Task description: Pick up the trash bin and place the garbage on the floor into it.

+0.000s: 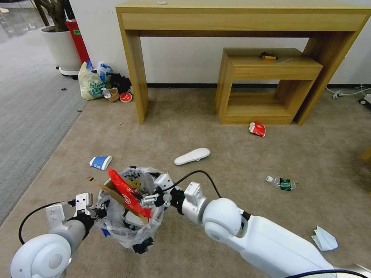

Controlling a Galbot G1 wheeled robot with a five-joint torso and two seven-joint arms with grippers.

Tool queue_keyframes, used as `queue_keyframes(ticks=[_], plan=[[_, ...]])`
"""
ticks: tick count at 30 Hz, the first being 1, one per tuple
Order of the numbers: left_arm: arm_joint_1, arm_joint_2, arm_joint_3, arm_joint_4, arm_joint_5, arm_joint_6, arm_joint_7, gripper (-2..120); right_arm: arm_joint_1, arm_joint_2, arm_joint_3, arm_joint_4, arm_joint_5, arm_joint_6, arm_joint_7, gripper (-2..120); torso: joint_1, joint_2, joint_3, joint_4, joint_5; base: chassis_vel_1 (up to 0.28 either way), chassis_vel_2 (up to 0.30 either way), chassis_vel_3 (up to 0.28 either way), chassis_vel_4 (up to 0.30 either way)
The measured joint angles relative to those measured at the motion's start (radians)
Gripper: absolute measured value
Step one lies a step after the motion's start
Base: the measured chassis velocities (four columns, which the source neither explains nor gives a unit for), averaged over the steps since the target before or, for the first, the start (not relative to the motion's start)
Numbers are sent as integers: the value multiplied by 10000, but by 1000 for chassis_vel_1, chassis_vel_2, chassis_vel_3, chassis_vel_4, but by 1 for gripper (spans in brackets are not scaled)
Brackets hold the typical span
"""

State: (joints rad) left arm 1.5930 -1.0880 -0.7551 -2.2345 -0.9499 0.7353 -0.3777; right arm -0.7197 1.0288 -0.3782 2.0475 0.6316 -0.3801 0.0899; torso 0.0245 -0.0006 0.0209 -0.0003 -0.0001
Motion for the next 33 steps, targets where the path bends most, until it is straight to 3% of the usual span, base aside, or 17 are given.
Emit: queue_keyframes(ticks=[2, 10, 13, 18, 21, 33], plan=[[96, -58, -199, 70, 567, 0, 423, 0, -510, -71, 647, 88, -266, -70, 281, 100, 0, 0, 0, 1, 0, 0, 0, 0, 0], [386, -174, -647, 50, 1124, 1, 1035, 0, -2144, -52, 2391, -178, -1201, -145, 748, 100, 0, 0, 1, -3, 1, 0, 0, 0, 0], [606, -347, -894, -18, 1763, 0, 1715, 0, -3513, 170, 3854, 16, -1740, -114, 610, 100, 0, 0, 0, 0, 2, 0, 0, 0, 0], [735, -501, -995, -95, 1960, 0, 1975, 0, -4798, 438, 5004, 289, -2357, 114, 357, 100, -1, 1, 0, 0, 2, 0, 0, 0, 0], [755, -578, -1037, -97, 2053, 1, 2098, 0, -6050, 793, 6188, 635, -2969, 383, 175, 100, 0, 1, 0, -3, 1, 0, 0, 0, 0], [850, -512, -1040, -99, 2048, 0, 2383, 0, -6876, 1224, 7528, 1092, -3153, 487, -41, 100, -2, 1, 0, 1, 2, -92, -94, 98, 95]])
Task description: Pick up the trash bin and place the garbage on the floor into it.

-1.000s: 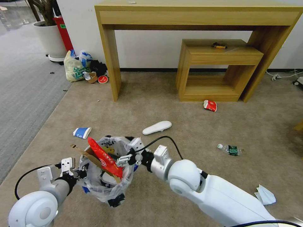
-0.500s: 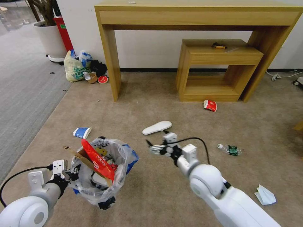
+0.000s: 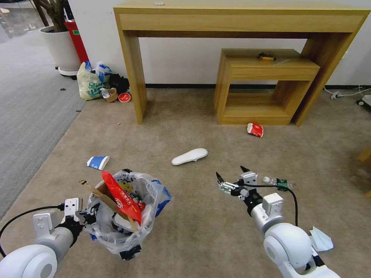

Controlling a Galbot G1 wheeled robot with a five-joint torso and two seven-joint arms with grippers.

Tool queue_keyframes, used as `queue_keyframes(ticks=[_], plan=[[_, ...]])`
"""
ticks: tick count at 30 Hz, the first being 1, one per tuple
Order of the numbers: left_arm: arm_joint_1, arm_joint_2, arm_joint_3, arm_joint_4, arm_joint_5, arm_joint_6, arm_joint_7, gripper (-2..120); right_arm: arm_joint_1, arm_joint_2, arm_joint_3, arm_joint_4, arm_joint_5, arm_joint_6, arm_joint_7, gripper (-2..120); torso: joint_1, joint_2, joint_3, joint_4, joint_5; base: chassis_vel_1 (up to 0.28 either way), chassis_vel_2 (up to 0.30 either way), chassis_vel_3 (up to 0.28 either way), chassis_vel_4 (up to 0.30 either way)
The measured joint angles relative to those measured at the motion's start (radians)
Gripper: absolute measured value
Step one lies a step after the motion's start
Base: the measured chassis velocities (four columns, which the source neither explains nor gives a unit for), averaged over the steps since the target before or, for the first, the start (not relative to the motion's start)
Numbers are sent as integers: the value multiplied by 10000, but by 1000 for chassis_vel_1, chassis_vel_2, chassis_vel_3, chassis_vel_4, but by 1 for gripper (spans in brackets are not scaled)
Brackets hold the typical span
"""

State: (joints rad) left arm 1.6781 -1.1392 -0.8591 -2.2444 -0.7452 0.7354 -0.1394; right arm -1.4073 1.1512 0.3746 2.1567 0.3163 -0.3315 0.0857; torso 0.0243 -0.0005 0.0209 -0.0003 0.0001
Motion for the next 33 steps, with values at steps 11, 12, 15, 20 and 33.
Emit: queue_keyframes(ticks=[11, 12, 15, 20, 33], plan=[[147, 21, -13, -116, 24, 0, 200, 0, -592, 364, 551, 15, -164, 88, -143, 100, 1, 0, 2, -1, -2, -252, -244, 253, 246], [171, 21, -13, -134, 24, 0, 222, 0, -698, 374, 704, -24, -161, 116, -212, 100, 1, 0, 1, -2, 3, -283, -277, 262, 265], [204, 2, 3, -149, 42, 0, 261, 0, -903, 355, 956, -144, -121, 234, -244, 100, 0, 0, 1, -1, -7, -276, -280, 276, 275], [294, -50, 15, -209, 129, 0, 348, 0, -1246, 242, 1376, -580, -32, 349, -288, 100, 1, 0, 1, -4, -1, -237, -235, 230, 221], [606, -237, -12, -311, 501, 0, 648, 0, -2199, -1027, 2948, -3713, 567, 383, -3130, 100, 0, 0, 0, 1, -6, -13, -7, 10, 9]])
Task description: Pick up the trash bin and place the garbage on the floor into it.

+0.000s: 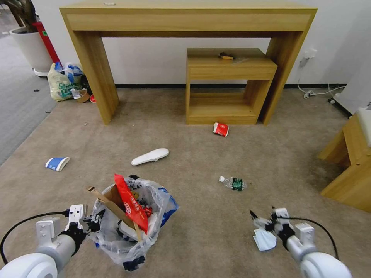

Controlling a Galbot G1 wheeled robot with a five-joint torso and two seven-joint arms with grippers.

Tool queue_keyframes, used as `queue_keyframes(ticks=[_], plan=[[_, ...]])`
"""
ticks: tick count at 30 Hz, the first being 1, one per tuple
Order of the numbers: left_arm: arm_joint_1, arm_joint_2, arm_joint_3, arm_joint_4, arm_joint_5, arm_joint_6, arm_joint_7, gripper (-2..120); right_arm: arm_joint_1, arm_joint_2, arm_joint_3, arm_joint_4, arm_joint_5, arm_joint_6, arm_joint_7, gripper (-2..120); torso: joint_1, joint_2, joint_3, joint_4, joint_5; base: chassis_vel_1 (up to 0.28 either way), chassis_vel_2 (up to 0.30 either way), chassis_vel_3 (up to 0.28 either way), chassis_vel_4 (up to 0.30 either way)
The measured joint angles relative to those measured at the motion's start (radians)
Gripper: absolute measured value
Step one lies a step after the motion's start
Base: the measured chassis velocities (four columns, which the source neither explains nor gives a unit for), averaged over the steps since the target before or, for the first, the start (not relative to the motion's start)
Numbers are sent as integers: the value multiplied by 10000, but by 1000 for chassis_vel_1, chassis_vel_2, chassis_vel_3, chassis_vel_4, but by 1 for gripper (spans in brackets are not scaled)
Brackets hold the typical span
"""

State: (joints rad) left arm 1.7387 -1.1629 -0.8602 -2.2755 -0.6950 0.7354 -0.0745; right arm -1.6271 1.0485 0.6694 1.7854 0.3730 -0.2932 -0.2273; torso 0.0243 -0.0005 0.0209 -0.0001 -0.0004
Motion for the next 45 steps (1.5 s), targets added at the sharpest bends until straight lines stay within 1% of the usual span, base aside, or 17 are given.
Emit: queue_keyframes(ticks=[7, 12, 17, 21, 22, 24, 25, 28, 29, 32, 33, 35, 37, 40, 41, 43, 45], plan=[[94, -23, -17, 2, 99, 0, 48, 0, -49, 40, 109, -1151, 26, 3, -473, 100, 0, 0, 0, -5, 3, 0, 0, 0, 0], [13, -69, 115, 13, 218, 0, 36, 0, 972, 432, -344, -2805, -548, 99, -550, 100, 1, 0, 0, -1, 6, 0, 0, 0, 0], [51, -74, 126, 7, 273, 0, 31, 0, 1428, 602, -530, -3391, -827, 152, -550, 99, 1, 0, 0, -1, 5, 0, 0, 0, 0], [81, -81, 127, -16, 321, 0, 28, 0, 1703, 890, -767, -3720, -1115, 273, -538, 82, 1, 0, 1, -2, 3, 0, 0, 0, 0], [81, -81, 127, -16, 321, 0, 28, 0, 1703, 890, -767, -3720, -1115, 273, -538, 82, 1, 0, 1, -2, 3, 0, 0, 0, 0], [81, -89, 139, -43, 329, 0, 18, 0, 1810, 1024, -832, -3811, -1219, 306, -515, 73, 1, 0, 0, -2, 4, 0, 0, 0, 0], [81, -89, 139, -43, 329, 0, 18, 0, 1810, 1024, -832, -3811, -1219, 306, -515, 73, 1, 0, 0, -2, 4, 0, 0, 0, 0], [93, -91, 146, -86, 332, 0, 11, 0, 1907, 1144, -885, -3909, -1235, 308, -454, 56, 2, 0, 1, -2, 3, 0, 0, 0, 0], [93, -91, 146, -86, 332, 0, 11, 0, 1907, 1144, -885, -3909, -1235, 308, -454, 56, 2, 0, 1, -2, 3, 0, 0, 0, 0], [118, -90, 145, -104, 332, 0, 10, 0, 2019, 1297, -894, -4054, -1234, 303, -392, 43, 2, 0, 0, -3, 2, 0, 0, 0, 0], [118, -90, 145, -104, 332, 0, 10, 0, 2019, 1297, -894, -4054, -1234, 303, -392, 43, 2, 0, 0, -3, 2, 0, 0, 0, 0], [140, -78, 145, -134, 333, 0, 11, 0, 2067, 1372, -896, -4112, -1232, 304, -337, 32, 1, 0, 1, -2, 4, 0, 0, 0, 0], [150, -74, 146, -145, 332, 0, 12, 0, 2069, 1385, -894, -4113, -1231, 305, -318, 29, 2, 0, 1, -2, 3, 0, 0, 0, 0], [198, -63, 145, -184, 333, 0, 18, 0, 2017, 1447, -830, -3983, -1241, 327, -222, 13, 1, 0, 1, -2, 3, 0, 0, 0, 0], [198, -63, 145, -184, 333, 0, 18, 0, 2017, 1447, -830, -3983, -1241, 327, -222, 13, 1, 0, 1, -2, 3, 0, 0, 0, 0], [233, -41, 140, -224, 326, 0, 23, 0, 1912, 1477, -730, -3713, -1247, 355, -150, 3, 2, 0, 1, -2, 5, 0, 0, 0, 0], [242, -29, 134, -245, 321, 0, 25, 0, 1822, 1467, -633, -3445, -1246, 375, -132, 0, 2, 0, 1, -3, 4, 0, 0, 0, 0]])
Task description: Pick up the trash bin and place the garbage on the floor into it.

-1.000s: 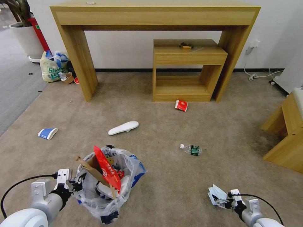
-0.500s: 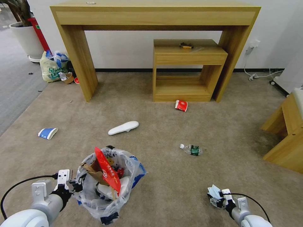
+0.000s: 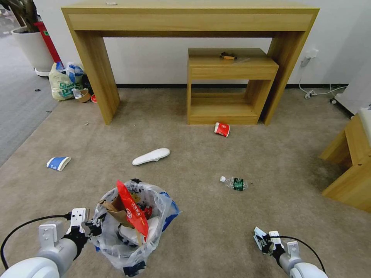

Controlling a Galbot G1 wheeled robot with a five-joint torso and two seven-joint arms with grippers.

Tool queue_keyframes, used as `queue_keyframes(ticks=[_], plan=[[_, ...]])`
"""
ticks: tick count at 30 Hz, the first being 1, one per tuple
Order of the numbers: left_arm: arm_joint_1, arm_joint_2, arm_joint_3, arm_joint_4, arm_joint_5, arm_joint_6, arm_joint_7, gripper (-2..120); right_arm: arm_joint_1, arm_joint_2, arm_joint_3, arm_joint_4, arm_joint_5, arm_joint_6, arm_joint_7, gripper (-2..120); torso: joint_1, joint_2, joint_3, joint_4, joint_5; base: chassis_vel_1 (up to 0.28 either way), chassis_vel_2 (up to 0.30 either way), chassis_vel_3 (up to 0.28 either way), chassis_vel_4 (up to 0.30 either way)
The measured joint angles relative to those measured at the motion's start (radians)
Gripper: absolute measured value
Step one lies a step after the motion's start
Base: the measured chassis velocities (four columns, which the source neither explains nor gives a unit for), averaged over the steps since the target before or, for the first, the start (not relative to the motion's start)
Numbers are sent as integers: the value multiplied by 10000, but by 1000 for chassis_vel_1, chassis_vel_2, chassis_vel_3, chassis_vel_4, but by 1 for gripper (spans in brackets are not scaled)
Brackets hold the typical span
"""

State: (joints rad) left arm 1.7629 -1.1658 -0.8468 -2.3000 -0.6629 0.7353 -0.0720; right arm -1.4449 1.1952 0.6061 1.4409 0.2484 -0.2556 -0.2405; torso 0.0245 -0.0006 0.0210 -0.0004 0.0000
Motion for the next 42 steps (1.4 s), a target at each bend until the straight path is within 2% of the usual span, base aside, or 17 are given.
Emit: queue_keyframes(ticks=[8, 10, 11, 14, 15, 18, 21, 23, 24, 26, 27, 30, 31, 35, 39, 42], plan=[[12, -1, -8, -42, -18, 0, 9, 0, -176, -410, 373, 1870, 15, 296, 6, 0, 0, 0, 0, 1, 0, 0, 0, 0, 0], [51, -28, -1, -56, 4, 0, 12, 0, -183, -702, 401, 2817, 218, 192, 1, 0, 0, 0, 0, 1, 0, 0, 0, 0, 0], [51, -28, -1, -56, 4, 0, 12, 0, -183, -702, 401, 2817, 218, 192, 1, 0, 0, 0, 0, 1, 0, 0, 0, 0, 0], [73, -52, 23, -56, 79, 0, 27, 0, -116, -1282, 162, 4290, 919, -390, 10, 0, 0, 0, 0, 1, -1, 0, 0, 0, 0], [73, -52, 23, -56, 79, 0, 27, 0, -116, -1282, 162, 4290, 919, -390, 10, 0, 0, 0, 0, 1, -1, 0, 0, 0, 0], [64, -42, 35, -56, 155, 0, 62, 0, 270, -1938, -524, 5726, 2012, -1337, 333, 0, 0, 0, 0, 0, -3, 0, 0, 0, 0], [53, -43, 42, -59, 168, 0, 63, 0, 619, -2151, -1026, 6347, 2504, -1751, 673, 0, 0, 0, 0, 1, -3, 0, 0, 0, 0], [36, -48, 75, -61, 200, 0, 62, 0, 1471, -2365, -2105, 7095, 3290, -2342, 1341, 0, 0, 0, 1, 0, 0, 0, 0, 0, 0], [36, -48, 75, -61, 200, 0, 62, 0, 1471, -2365, -2105, 7095, 3290, -2342, 1341, 0, 0, 0, 1, 0, 0, 0, 0, 0, 0], [13, -38, 118, -60, 249, 0, 50, 0, 2558, -2495, -3192, 7627, 4337, -2850, 1942, 0, 0, 0, 1, 4, -3, 0, 0, 0, 0], [13, -38, 118, -60, 249, 0, 50, 0, 2558, -2495, -3192, 7627, 4337, -2850, 1942, 0, 0, 0, 1, 4, -3, 0, 0, 0, 0], [-82, 27, 207, -25, 323, 0, 7, 0, 4069, -2644, -4388, 8084, 6407, -3542, 2225, 0, 0, 0, 0, 3, -3, 0, 0, 0, 0], [-82, 27, 207, -25, 323, 0, 7, 0, 4069, -2644, -4388, 8084, 6407, -3542, 2225, 0, 0, 0, 0, 3, -3, 0, 0, 0, 0], [-243, 37, 441, 20, 418, 0, -151, 0, 5275, -2745, -5486, 8146, 8125, -3873, 2581, 0, 0, 0, 1, 2, -4, 0, 0, 0, 0], [-335, 30, 593, 48, 447, 0, -246, 0, 5619, -2737, -5945, 8136, 8727, -3994, 2634, 0, 0, 0, 1, 1, -2, 0, 0, 0, 0], [-644, 70, 928, 180, 448, 0, -570, 0, 6133, -2664, -7170, 8102, 9542, -4108, 2787, 0, 0, -1, 1, 0, -1, 0, 0, 0, 0]])
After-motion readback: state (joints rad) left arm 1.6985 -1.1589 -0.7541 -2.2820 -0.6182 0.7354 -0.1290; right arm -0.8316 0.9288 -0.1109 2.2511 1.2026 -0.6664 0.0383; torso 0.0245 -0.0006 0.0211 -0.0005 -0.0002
